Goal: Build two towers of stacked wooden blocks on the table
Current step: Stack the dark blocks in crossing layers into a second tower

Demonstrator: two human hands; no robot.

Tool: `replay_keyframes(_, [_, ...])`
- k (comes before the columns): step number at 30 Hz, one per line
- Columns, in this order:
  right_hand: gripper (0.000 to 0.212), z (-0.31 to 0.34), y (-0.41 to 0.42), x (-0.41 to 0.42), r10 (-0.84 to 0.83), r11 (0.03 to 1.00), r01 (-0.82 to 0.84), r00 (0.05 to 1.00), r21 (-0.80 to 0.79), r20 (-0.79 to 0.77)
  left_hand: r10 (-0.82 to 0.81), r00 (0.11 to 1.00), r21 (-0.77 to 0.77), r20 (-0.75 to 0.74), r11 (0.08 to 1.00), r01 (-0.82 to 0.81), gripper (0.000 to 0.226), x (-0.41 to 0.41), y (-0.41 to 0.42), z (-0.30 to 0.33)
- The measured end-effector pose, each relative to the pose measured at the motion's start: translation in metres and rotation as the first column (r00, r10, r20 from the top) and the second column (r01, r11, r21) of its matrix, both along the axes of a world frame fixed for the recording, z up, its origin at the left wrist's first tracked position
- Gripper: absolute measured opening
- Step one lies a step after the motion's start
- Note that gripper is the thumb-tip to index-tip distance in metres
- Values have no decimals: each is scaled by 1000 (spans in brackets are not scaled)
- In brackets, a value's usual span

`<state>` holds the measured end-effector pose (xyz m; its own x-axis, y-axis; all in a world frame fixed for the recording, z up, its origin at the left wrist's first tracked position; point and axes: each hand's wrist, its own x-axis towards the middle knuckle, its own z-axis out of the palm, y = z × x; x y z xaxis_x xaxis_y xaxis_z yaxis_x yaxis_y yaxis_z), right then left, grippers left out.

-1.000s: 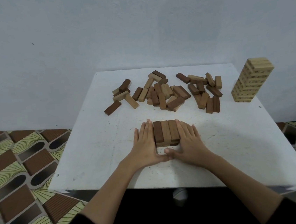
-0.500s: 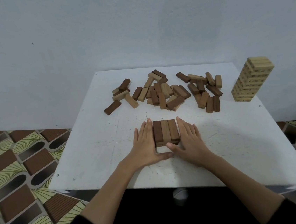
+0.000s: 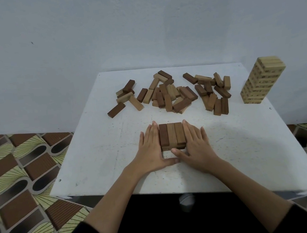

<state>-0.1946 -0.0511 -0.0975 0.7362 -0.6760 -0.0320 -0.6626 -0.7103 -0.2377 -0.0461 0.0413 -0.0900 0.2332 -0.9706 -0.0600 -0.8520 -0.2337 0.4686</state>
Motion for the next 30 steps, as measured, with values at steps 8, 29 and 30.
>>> replay_keyframes(8, [113, 1, 2, -1, 13, 998, -18, 996, -64, -91, -1, 997, 47, 83, 999, -3, 125, 1, 3, -2])
replay_keyframes(29, [113, -1, 2, 0, 20, 999, -24, 997, -43, -73, -9, 997, 100, 80, 995, 1, 124, 0, 2, 1])
replay_keyframes(30, [112, -1, 2, -1, 16, 999, -19, 998, -41, -58, -1, 998, 87, 66, 996, -5, 124, -1, 2, 1])
